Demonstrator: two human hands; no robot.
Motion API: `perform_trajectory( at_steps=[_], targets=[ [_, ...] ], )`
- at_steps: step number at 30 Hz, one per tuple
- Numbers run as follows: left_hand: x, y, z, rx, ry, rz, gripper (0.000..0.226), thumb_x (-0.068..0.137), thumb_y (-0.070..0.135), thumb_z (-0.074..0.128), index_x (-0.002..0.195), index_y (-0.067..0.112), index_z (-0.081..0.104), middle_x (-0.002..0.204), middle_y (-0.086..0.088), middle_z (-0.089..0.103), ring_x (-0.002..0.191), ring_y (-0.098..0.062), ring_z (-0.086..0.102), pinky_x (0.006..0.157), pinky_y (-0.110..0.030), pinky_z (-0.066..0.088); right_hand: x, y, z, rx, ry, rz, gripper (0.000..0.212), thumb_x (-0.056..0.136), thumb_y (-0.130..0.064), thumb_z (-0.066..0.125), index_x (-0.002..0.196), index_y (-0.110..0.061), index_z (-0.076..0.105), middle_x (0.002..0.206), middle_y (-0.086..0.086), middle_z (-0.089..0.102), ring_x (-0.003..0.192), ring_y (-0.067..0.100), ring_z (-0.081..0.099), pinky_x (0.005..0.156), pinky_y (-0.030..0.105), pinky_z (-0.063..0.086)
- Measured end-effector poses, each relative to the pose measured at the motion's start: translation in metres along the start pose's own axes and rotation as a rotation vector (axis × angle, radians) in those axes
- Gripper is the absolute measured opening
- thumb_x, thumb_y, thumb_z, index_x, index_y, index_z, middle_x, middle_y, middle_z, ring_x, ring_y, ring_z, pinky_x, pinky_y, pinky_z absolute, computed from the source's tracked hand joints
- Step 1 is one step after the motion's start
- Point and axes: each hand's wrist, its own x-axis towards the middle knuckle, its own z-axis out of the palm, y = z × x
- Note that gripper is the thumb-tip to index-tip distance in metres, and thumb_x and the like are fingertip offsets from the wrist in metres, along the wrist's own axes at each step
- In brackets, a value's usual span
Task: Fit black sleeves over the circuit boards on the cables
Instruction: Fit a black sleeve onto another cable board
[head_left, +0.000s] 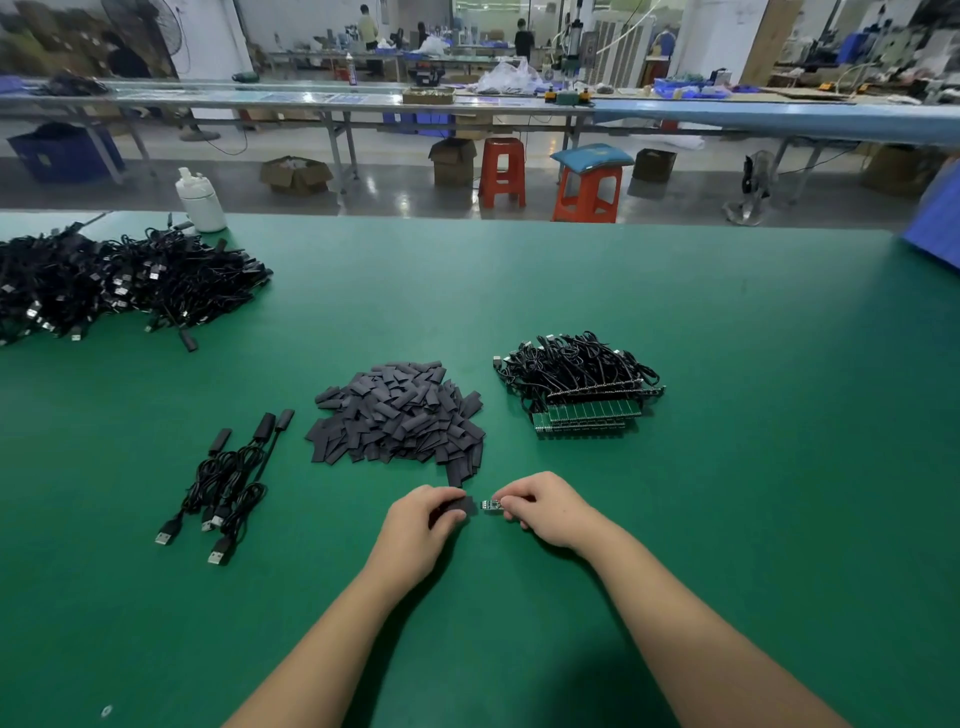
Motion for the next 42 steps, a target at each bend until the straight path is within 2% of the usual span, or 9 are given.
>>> perform_trajectory(
  at_steps=[3, 7, 10, 14, 19, 27, 31, 37, 42],
  targets=[
    [0.002, 0.003, 0.006, 0.032, -0.010, 0.019, 0.029, 0.093, 0.026, 0.065, 0.121, 0.020, 0.068, 0.096, 0.009, 0.060, 0.091, -0.010, 0.058, 0.083, -0.022, 0.043, 0.003, 0.005, -0.003, 0.079, 0.010, 0.007, 0.021, 0.098, -0.020, 0.059, 0.113, -0.018, 0.074, 0.080, -0.009, 0.071, 0.060, 0.006, 0.054, 0.066, 0.020, 0.049],
    [0.001, 0.004, 0.012, 0.009, 0.003, -0.019, 0.026, 0.090, 0.029, 0.069, 0.115, 0.022, 0.072, 0.099, 0.009, 0.064, 0.095, -0.011, 0.060, 0.088, -0.029, 0.047, 0.005, 0.010, -0.004, 0.246, -0.005, 0.032, 0.016, 0.096, -0.016, 0.061, 0.105, -0.020, 0.075, 0.075, -0.006, 0.070, 0.055, 0.006, 0.052, 0.057, 0.023, 0.050],
    [-0.002, 0.002, 0.015, -0.025, 0.031, -0.023, 0.022, 0.089, 0.027, 0.071, 0.110, 0.024, 0.074, 0.097, 0.013, 0.066, 0.095, -0.008, 0.061, 0.087, -0.025, 0.047, 0.005, 0.013, 0.003, 0.298, -0.041, 0.040, 0.016, 0.096, -0.013, 0.061, 0.101, -0.023, 0.072, 0.076, -0.003, 0.069, 0.054, 0.006, 0.053, 0.051, 0.023, 0.050],
    [-0.003, 0.000, 0.016, -0.103, 0.100, -0.036, 0.017, 0.087, 0.019, 0.072, 0.103, 0.023, 0.077, 0.092, 0.016, 0.068, 0.091, -0.003, 0.062, 0.083, -0.015, 0.044, 0.005, 0.018, 0.008, 0.336, -0.036, 0.037, 0.016, 0.097, -0.014, 0.060, 0.100, -0.025, 0.072, 0.078, -0.004, 0.070, 0.052, 0.006, 0.055, 0.053, 0.022, 0.051],
    [-0.001, -0.003, 0.019, -0.136, 0.078, -0.023, 0.018, 0.086, 0.020, 0.074, 0.102, 0.025, 0.077, 0.093, 0.019, 0.069, 0.091, 0.002, 0.062, 0.086, -0.016, 0.046, 0.004, 0.022, 0.009, 0.395, -0.029, 0.037, 0.017, 0.097, -0.014, 0.060, 0.100, -0.026, 0.072, 0.080, -0.004, 0.070, 0.054, 0.006, 0.056, 0.057, 0.022, 0.052],
    [-0.002, -0.004, 0.021, -0.072, 0.060, -0.012, 0.019, 0.087, 0.027, 0.072, 0.106, 0.030, 0.075, 0.098, 0.020, 0.069, 0.095, -0.003, 0.062, 0.087, -0.025, 0.049, 0.003, 0.023, 0.009, 0.463, -0.035, 0.055, 0.016, 0.098, -0.011, 0.060, 0.105, -0.020, 0.071, 0.081, 0.000, 0.069, 0.056, 0.007, 0.056, 0.059, 0.022, 0.052],
    [0.000, -0.003, 0.021, -0.001, 0.047, -0.009, 0.022, 0.089, 0.029, 0.070, 0.111, 0.028, 0.074, 0.105, 0.014, 0.069, 0.099, -0.007, 0.062, 0.090, -0.028, 0.048, 0.002, 0.023, 0.008, 0.476, -0.041, 0.046, 0.015, 0.098, -0.010, 0.060, 0.103, -0.019, 0.071, 0.081, 0.001, 0.068, 0.056, 0.006, 0.056, 0.059, 0.022, 0.052],
    [0.009, 0.000, 0.008, 0.128, -0.055, 0.080, 0.024, 0.093, 0.031, 0.064, 0.115, 0.026, 0.071, 0.103, 0.010, 0.067, 0.096, -0.011, 0.061, 0.086, -0.030, 0.048, 0.001, 0.022, 0.008, 0.481, -0.049, 0.042, 0.015, 0.098, -0.010, 0.060, 0.104, -0.018, 0.071, 0.081, 0.001, 0.068, 0.056, 0.006, 0.056, 0.060, 0.021, 0.052],
    [0.011, 0.003, 0.002, 0.154, -0.062, 0.154, 0.022, 0.094, 0.028, 0.063, 0.113, 0.024, 0.073, 0.112, 0.011, 0.067, 0.100, -0.009, 0.061, 0.089, -0.024, 0.046, 0.001, 0.023, 0.008, 0.485, -0.048, 0.039, 0.014, 0.098, -0.012, 0.061, 0.103, -0.019, 0.072, 0.080, 0.000, 0.069, 0.056, 0.006, 0.056, 0.059, 0.022, 0.052]
  ],
)
